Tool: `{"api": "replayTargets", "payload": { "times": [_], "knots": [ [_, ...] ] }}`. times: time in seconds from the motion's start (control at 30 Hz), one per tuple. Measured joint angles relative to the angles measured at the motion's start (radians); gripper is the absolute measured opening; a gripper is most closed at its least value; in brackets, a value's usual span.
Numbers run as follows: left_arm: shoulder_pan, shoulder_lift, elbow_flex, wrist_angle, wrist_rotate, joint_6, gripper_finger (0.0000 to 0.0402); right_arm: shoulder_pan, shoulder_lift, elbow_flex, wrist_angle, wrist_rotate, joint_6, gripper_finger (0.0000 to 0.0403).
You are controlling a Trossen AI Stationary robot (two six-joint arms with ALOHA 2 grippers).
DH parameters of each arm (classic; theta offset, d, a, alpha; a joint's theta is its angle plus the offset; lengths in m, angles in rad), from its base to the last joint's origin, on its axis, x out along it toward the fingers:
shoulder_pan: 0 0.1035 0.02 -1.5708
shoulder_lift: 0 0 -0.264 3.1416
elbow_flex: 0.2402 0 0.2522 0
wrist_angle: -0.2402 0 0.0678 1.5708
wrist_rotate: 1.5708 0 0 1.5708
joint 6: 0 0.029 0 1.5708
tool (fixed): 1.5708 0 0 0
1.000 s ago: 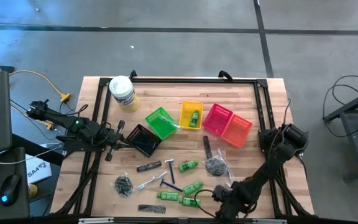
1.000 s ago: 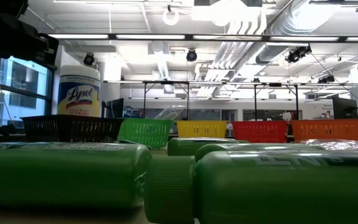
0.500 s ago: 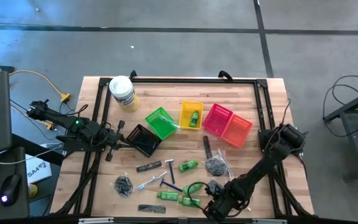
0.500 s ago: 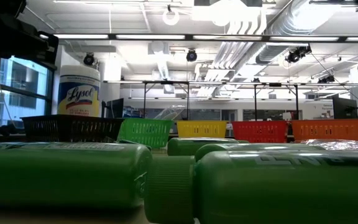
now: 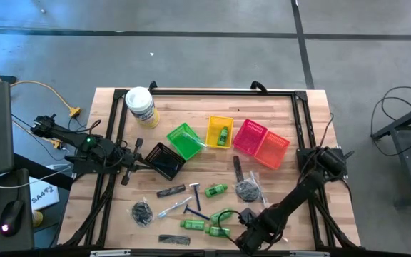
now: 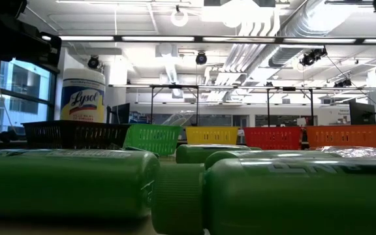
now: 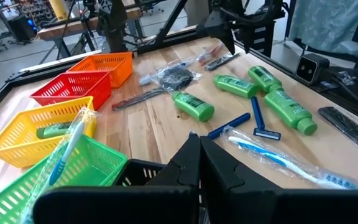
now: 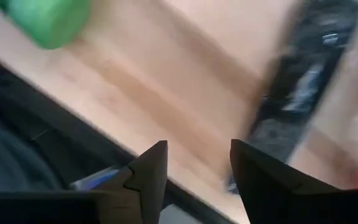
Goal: Pick & Place Travel size toiletries
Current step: Put the black comb into the red bin
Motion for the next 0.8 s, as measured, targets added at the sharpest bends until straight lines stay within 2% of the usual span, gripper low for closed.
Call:
{"api": "replayTargets", "payload": {
  "times": [0.27, 0.47, 0.8],
  "knots": [
    [0.0, 0.0, 0.0, 0.0, 0.0, 0.0, 0.0, 0.008, 0.0, 0.0, -0.082, 0.025, 0.025, 0.0139],
    [0.0, 0.0, 0.0, -0.002, 0.003, -0.003, 0.0, 0.01, 0.016, 0.0, -0.108, 0.037, 0.036, 0.0137],
    [0.0, 0.0, 0.0, -0.001, 0.003, -0.003, 0.0, 0.01, 0.039, 0.002, -0.116, 0.066, 0.035, 0.0195]
  ]
}}
